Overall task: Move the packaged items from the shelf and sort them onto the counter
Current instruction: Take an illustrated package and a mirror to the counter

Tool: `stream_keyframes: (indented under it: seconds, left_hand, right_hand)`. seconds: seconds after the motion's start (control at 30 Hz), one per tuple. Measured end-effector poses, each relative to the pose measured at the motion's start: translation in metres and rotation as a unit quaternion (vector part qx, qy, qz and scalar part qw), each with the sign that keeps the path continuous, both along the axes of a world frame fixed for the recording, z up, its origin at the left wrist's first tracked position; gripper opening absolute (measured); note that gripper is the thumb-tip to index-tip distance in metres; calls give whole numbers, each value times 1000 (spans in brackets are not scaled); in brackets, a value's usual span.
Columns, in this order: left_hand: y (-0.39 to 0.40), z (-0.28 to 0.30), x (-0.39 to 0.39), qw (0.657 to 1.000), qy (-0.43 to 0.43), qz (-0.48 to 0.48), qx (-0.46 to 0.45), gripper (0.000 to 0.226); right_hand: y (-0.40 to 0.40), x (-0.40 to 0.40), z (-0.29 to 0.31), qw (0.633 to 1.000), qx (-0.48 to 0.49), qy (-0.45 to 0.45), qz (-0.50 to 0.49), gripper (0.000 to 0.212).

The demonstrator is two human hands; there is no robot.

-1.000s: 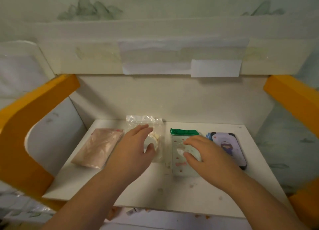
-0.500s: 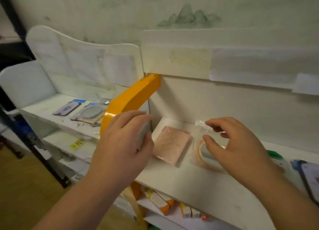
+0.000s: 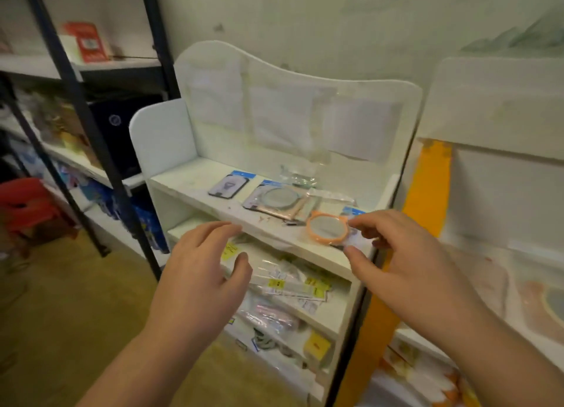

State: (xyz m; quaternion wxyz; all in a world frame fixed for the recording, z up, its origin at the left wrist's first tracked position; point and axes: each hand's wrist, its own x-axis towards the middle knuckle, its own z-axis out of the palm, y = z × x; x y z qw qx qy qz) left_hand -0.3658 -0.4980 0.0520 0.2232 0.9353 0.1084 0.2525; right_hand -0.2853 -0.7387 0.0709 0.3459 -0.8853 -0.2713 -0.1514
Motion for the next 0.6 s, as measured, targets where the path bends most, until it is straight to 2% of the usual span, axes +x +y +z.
stream_keyframes:
  seconds: [0.13, 0.3, 0.43, 0.6]
  left_hand:
    - [49, -11, 3, 1000, 16, -6, -20, 43]
    - [84, -28, 25, 998, 40, -19, -38, 46]
    - [102, -38, 57, 998, 54, -25, -36, 48]
    - [130, -41, 117, 997, 73, -21, 16, 52]
  right_hand:
    - [58, 6, -17, 998, -53, 29, 3, 34]
    - [92, 28, -37, 994, -84, 63, 6, 37]
    - [112, 63, -53, 995, -61, 84, 3, 34]
    - [157, 123, -66, 997, -30, 71, -5, 30]
